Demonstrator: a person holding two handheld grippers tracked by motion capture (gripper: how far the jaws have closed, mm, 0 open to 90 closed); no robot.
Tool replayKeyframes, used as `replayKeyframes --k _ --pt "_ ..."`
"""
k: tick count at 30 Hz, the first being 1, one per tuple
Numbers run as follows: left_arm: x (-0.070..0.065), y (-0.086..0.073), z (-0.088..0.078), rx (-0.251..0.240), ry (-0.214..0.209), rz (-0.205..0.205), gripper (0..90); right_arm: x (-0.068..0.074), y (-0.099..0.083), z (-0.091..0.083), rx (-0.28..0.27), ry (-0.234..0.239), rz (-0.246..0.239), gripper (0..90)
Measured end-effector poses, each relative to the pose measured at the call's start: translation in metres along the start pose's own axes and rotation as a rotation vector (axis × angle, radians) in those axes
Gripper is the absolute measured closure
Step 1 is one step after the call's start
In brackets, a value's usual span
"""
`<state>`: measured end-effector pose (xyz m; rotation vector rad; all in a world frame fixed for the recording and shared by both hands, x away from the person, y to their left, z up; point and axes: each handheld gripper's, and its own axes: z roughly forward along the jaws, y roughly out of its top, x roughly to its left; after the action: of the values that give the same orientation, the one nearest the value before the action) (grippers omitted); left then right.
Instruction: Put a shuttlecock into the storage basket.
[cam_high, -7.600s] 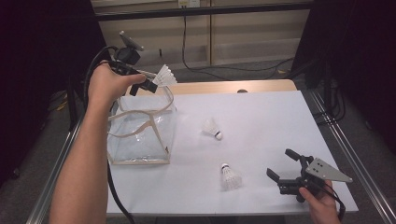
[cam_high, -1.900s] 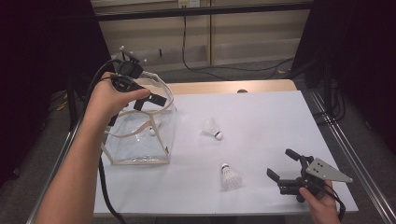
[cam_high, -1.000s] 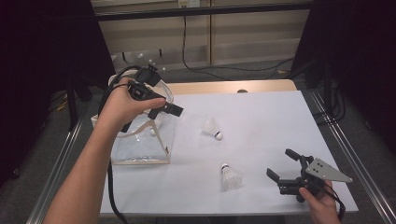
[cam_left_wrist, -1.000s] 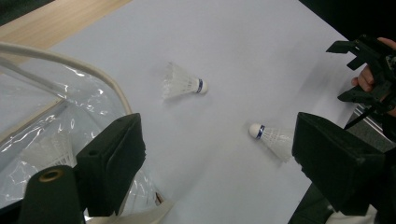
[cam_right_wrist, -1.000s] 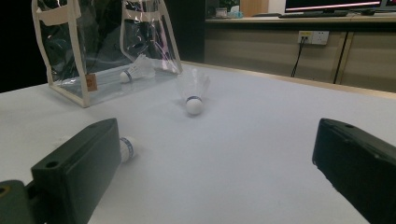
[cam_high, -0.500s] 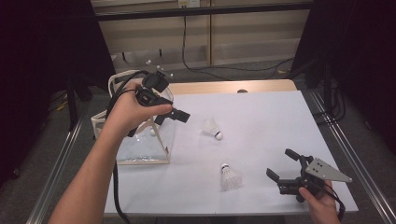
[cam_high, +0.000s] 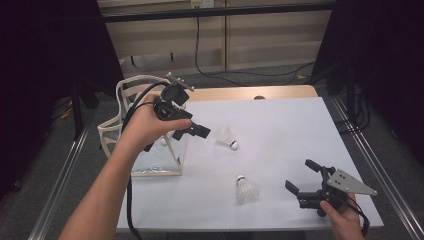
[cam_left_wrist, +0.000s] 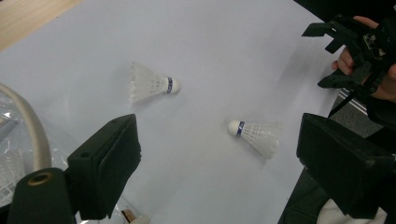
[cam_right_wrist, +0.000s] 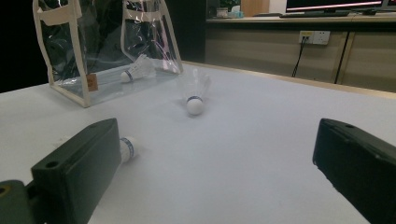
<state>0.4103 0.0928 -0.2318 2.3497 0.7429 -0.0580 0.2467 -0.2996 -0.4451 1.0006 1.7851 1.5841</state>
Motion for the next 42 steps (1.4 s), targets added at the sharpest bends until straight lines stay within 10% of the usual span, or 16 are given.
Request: replayKeyframes --k 42 --pt "-0.007 -0.024 0.055 0.028 -0.057 0.012 10.9 0.000 0.000 0.000 -0.001 0.002 -0.011 0.7"
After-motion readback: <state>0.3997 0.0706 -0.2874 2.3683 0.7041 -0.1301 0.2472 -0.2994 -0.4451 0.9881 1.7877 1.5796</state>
